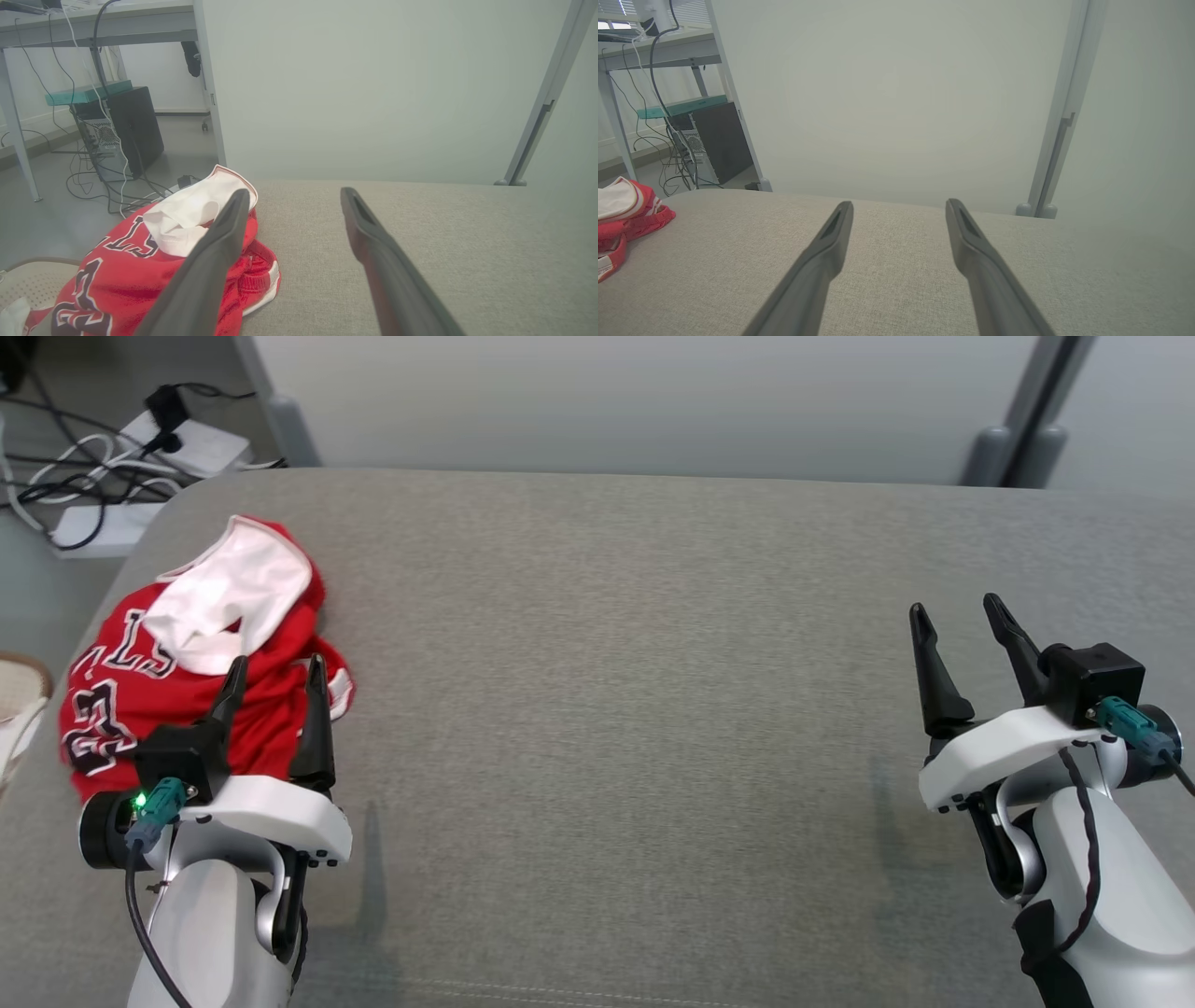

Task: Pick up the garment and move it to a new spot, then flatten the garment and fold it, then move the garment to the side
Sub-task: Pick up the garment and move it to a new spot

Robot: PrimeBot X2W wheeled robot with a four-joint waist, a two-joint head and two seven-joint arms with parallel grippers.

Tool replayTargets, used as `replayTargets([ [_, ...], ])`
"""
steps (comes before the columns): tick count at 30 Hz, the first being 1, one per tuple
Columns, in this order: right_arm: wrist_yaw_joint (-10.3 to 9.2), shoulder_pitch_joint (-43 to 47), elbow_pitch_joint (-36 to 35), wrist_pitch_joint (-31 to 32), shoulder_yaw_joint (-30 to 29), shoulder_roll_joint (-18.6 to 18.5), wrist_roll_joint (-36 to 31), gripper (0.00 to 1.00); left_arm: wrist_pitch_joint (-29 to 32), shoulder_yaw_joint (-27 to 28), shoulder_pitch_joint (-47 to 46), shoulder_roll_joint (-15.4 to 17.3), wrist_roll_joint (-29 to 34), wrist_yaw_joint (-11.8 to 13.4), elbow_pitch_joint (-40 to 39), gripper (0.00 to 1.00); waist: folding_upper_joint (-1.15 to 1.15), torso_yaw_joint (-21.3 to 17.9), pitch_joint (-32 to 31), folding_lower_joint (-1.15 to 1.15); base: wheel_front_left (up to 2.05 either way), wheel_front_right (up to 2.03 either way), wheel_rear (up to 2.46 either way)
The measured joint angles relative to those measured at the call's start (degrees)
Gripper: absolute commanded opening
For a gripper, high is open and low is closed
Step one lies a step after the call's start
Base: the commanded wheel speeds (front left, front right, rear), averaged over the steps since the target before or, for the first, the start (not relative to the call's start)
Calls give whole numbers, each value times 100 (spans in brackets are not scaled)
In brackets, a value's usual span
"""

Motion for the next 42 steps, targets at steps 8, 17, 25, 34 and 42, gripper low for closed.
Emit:
replayTargets([
  [8,0,0,-89,0,136,-51,127,100,0,121,56,-48,-71,5,-60,100,0,652,53,0,0,0,0],
  [17,0,0,-123,0,330,-51,179,100,0,335,265,-85,-133,5,-127,100,0,1381,146,0,0,0,0],
  [25,0,-83,-143,0,498,-92,178,100,0,569,341,-103,-303,101,-279,100,0,1936,366,0,0,0,0],
  [34,0,-81,-142,0,646,-89,178,100,0,688,516,-109,-377,148,-280,100,0,2370,293,0,0,0,0],
  [42,2,-93,-77,0,996,-51,180,100,0,881,655,-114,-511,201,-341,100,0,2525,331,0,0,0,0],
])
